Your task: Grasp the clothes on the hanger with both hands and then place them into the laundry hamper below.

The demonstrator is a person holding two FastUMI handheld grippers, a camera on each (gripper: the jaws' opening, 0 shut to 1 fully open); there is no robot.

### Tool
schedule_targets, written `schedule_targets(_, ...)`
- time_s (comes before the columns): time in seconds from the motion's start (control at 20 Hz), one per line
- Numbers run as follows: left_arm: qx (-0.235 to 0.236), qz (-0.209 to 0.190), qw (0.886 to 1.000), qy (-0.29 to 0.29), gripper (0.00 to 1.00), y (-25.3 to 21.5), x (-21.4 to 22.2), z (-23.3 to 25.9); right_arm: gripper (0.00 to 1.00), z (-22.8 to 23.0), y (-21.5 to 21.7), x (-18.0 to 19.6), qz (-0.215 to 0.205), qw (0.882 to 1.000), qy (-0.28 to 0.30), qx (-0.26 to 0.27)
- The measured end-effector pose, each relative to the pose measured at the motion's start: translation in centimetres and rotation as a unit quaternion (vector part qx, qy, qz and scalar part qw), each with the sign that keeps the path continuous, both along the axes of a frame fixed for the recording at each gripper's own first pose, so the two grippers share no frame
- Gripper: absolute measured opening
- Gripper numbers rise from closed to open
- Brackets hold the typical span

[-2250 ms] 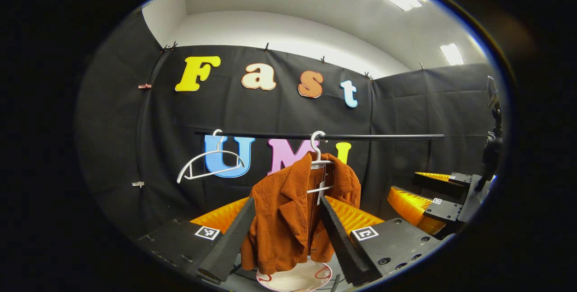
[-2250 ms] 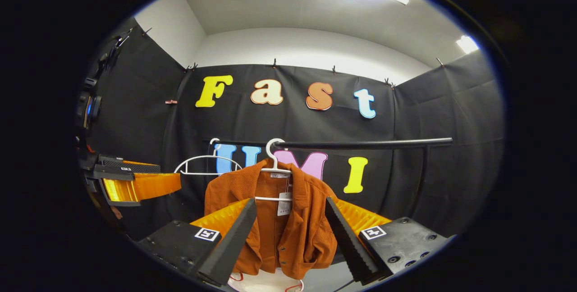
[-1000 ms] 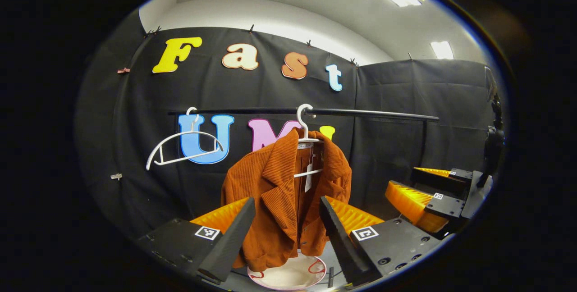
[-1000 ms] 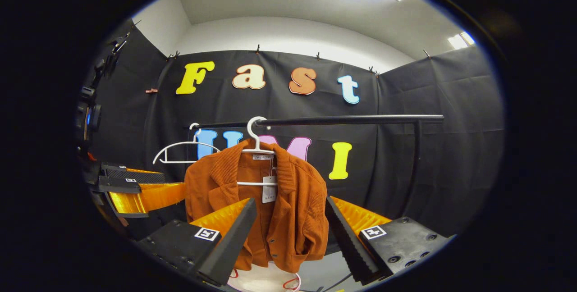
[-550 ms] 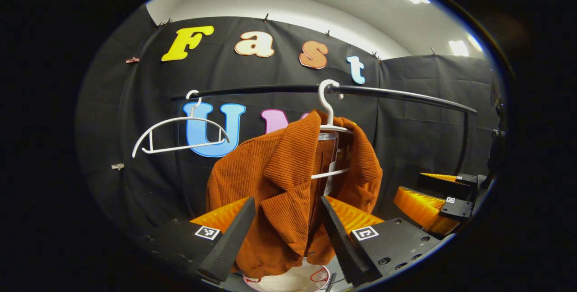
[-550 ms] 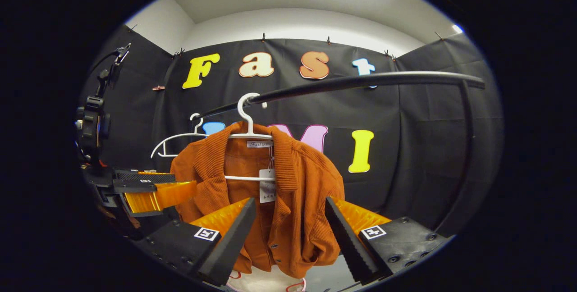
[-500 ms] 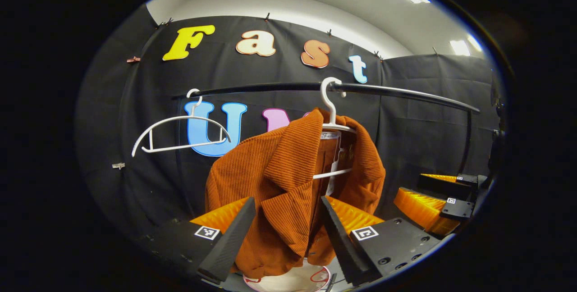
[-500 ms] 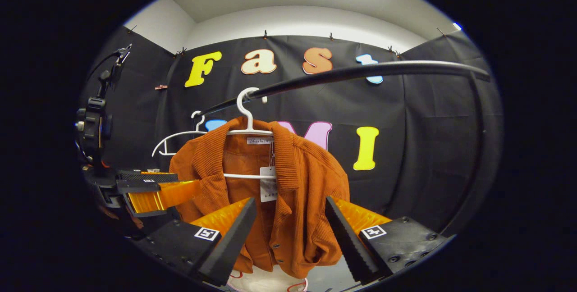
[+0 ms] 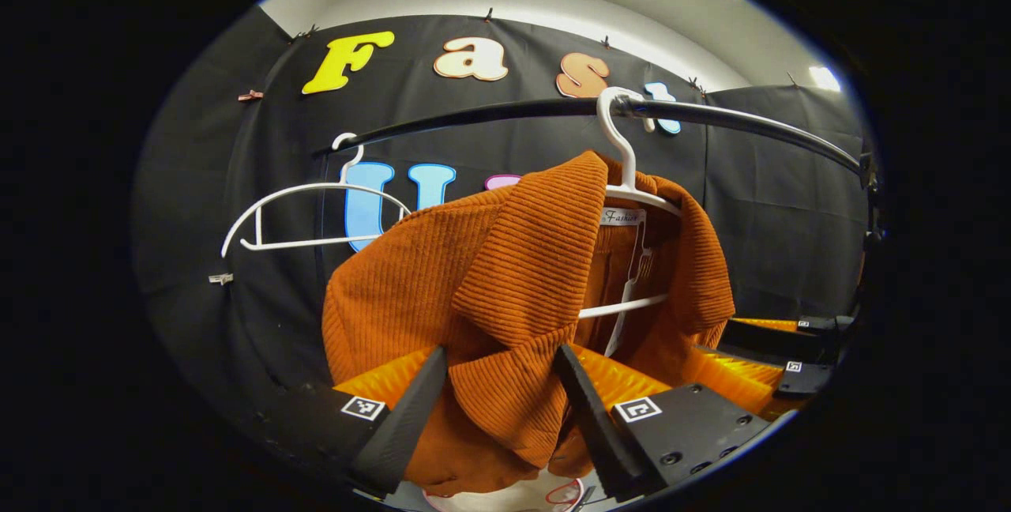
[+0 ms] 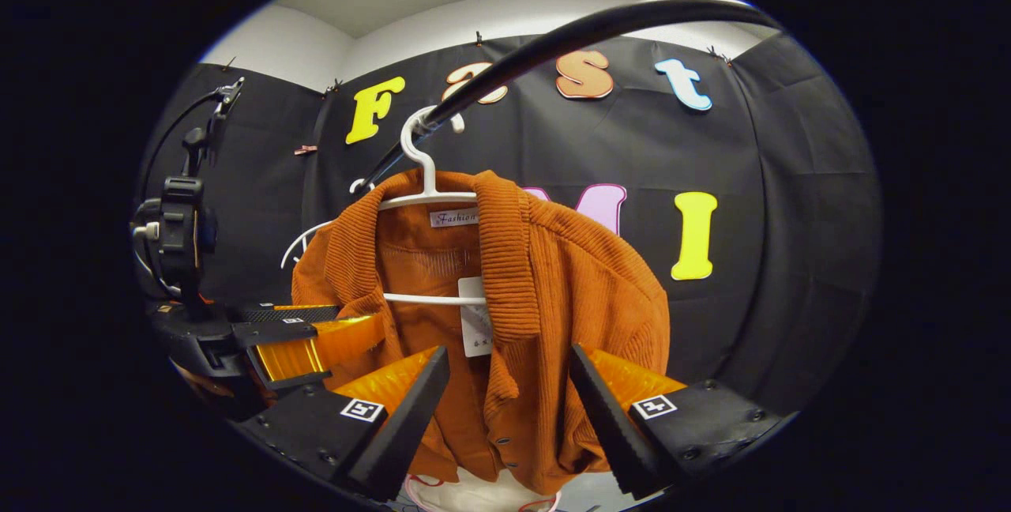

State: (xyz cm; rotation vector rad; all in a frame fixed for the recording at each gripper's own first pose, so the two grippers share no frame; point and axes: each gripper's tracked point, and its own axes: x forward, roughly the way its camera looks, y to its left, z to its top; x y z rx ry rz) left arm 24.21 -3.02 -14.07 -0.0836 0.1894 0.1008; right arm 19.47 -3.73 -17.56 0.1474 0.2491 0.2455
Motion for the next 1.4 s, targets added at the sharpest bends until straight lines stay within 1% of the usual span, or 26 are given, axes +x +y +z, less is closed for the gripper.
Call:
schedule_targets(0.2, -0.012, 0.002, 1.0, -0.008, 0.9, -1.8, 0.3, 0.4, 0.98, -1.1, 0.5, 1.7, 0.02, 1.0, 0.013, 0.019)
schedule_targets(0.3, -0.009, 0.018, 1.0, -0.002, 0.9, -1.8, 0.5, 0.1, 0.98, -1.4, 0.6, 2.4, 0.025, 0.999, 0.016, 0.03)
schedule_targets(0.55, -0.033, 0.046, 0.998, -0.002, 0.9, -1.7, 1.4, -0.2, 0.98, -2.3, 0.5, 4.4, 0.032, 0.999, 0.013, 0.032)
schedule_targets(0.8, -0.022, 0.068, 0.997, 0.003, 0.89, -0.9, 2.1, -0.6, 0.98, -2.9, 0.7, 6.6, 0.045, 0.997, 0.019, 0.06)
schedule_targets(0.85, -0.021, 0.07, 0.997, 0.005, 0.87, -0.8, 2.2, -0.8, 0.96, -3.0, 0.3, 7.3, 0.04, 0.997, 0.016, 0.058)
schedule_targets(0.9, -0.023, 0.07, 0.997, 0.009, 0.86, -0.8, 2.5, -0.9, 0.8, -3.1, -0.3, 8.0, 0.036, 0.998, 0.015, 0.054)
schedule_targets(0.95, -0.025, 0.069, 0.997, 0.014, 0.81, -0.8, 2.8, -1.3, 0.63, -3.6, -0.6, 8.6, 0.034, 0.998, 0.019, 0.05)
schedule_targets(1.0, -0.025, 0.075, 0.997, 0.016, 0.7, -0.6, 3.0, -1.4, 0.46, -3.9, -0.8, 8.9, 0.036, 0.998, 0.023, 0.051)
schedule_targets(1.05, -0.022, 0.089, 0.996, 0.015, 0.51, 0.0, 3.0, -1.3, 0.45, -4.1, -1.2, 9.6, 0.033, 0.998, 0.024, 0.047)
schedule_targets(1.1, -0.021, 0.105, 0.994, 0.014, 0.31, 0.5, 3.0, -1.3, 0.29, -3.6, -1.8, 9.9, 0.033, 0.998, 0.015, 0.043)
schedule_targets(1.15, -0.028, 0.101, 0.994, 0.015, 0.11, 0.3, 3.5, -1.5, 0.13, -3.4, -2.1, 9.9, 0.042, 0.998, 0.01, 0.041)
schedule_targets(1.3, -0.032, 0.115, 0.993, 0.017, 0.08, 1.1, 3.0, -1.4, 0.13, -3.4, -2.5, 9.3, 0.069, 0.995, 0.014, 0.064)
schedule_targets(1.4, -0.027, 0.128, 0.991, 0.015, 0.08, 1.8, 2.2, -1.1, 0.13, -3.2, -3.8, 9.2, 0.069, 0.994, 0.014, 0.08)
